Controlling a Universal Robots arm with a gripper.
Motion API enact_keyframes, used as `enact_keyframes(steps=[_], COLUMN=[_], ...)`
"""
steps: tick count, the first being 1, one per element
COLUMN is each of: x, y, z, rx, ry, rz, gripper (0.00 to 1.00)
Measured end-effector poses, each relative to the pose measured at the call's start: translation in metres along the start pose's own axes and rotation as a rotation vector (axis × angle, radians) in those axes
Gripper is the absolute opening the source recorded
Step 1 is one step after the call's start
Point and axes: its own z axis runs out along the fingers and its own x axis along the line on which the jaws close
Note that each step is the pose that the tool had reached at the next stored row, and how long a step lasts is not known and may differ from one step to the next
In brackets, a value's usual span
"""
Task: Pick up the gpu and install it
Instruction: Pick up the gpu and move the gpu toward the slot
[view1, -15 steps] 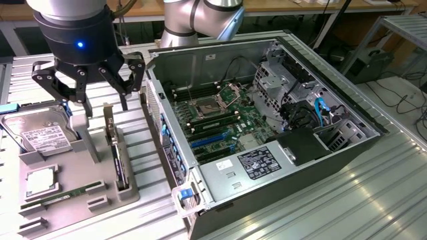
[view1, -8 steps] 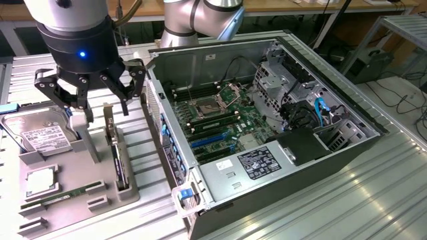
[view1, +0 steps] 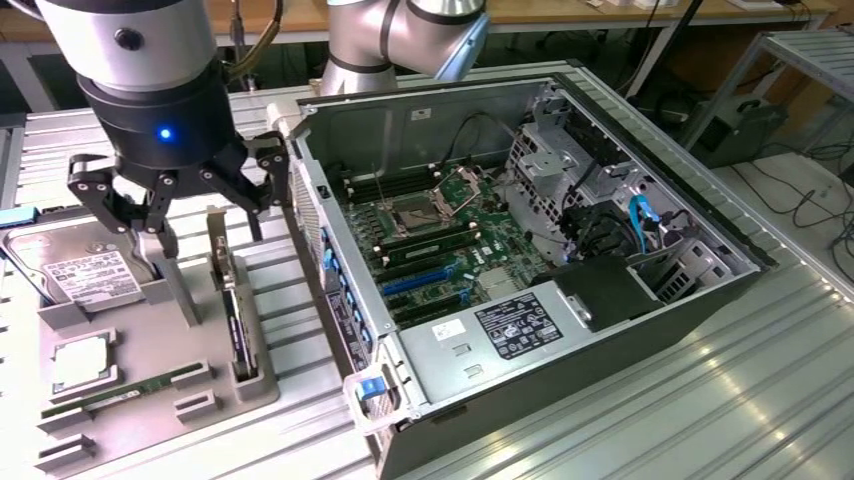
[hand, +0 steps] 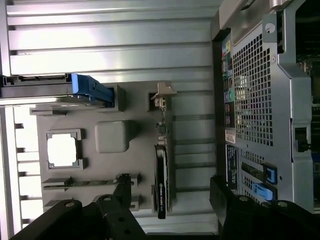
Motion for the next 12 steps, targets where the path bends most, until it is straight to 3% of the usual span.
enact_keyframes(steps=[3,6,12], x=[0.0,0.0,0.001], y=[-0.0003,-0.0004,-0.0012], z=[0.0065,0.009,0.019], rx=[0.0002,0.007,0.0071], ry=[0.0003,0.0003,0.0013], rz=[-0.003,-0.011,-0.036], gripper=[0.74,0.74,0.74])
